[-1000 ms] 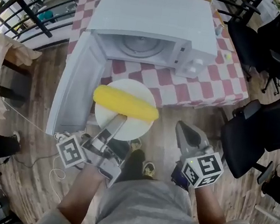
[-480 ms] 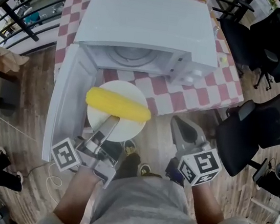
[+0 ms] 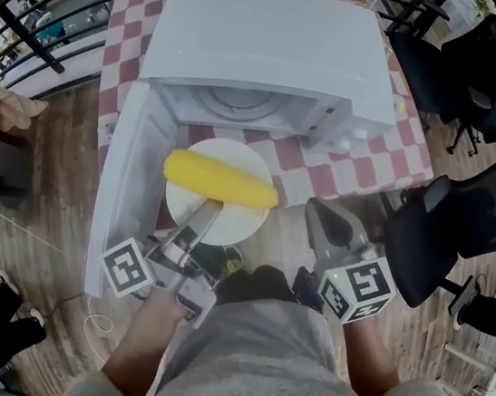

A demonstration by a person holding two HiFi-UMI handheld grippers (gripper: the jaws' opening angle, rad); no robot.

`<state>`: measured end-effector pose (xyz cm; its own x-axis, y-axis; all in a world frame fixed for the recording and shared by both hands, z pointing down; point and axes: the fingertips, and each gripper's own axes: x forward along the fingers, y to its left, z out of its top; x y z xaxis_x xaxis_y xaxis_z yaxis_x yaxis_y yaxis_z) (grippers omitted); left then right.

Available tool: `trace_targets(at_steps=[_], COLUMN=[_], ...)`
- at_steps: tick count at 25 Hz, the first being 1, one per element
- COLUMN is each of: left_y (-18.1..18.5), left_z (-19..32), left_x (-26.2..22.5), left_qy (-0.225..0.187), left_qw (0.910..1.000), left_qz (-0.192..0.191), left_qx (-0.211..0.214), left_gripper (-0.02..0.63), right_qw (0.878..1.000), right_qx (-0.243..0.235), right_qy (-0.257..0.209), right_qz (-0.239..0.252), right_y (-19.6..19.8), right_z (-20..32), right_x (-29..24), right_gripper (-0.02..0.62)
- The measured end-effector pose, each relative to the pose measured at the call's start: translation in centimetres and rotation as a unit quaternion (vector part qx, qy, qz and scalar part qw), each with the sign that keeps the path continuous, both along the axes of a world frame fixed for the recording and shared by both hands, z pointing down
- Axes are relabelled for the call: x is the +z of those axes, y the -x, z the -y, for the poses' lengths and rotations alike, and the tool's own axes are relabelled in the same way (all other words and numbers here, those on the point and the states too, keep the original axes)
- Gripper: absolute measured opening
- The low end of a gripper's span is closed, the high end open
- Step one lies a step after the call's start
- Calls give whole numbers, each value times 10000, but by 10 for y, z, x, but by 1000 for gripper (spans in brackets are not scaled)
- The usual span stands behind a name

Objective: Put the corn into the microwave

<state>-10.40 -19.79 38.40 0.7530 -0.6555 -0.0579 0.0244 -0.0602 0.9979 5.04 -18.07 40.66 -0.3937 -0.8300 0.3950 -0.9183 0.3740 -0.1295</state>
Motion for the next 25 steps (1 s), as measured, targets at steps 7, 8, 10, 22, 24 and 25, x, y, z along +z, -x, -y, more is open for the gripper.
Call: trace_targets(at_steps=[7, 8, 10, 22, 24, 25], left_y=[-7, -9, -12, -26, -28, -29], left_z=[10, 11, 16, 63, 74, 79], left_x=[0, -1, 0, 27, 33, 37], left_qy=[30, 25, 20, 97, 111, 135], left_qw=[9999, 9999, 9999, 9997, 9996, 9995], left_qz=[-80, -90, -83, 230, 265, 274], left_qx=[55, 58, 58, -47, -61, -72], left_gripper=[14, 14, 14, 14, 14, 14], right_qw=[9998, 9998, 9998, 9998, 9997, 9997], right_qx=[179, 184, 182, -43, -106, -140], right_qy=[-81, -79, -79, -112, -142, -153], right_qz=[-17, -27, -39, 136, 146, 147], right_y=[-10, -11, -13, -17, -15, -14], right_z=[7, 9, 13, 64, 73, 78], right_x=[-9, -9, -9, -9, -12, -13], right_gripper=[-2, -2, -2, -2, -2, -2])
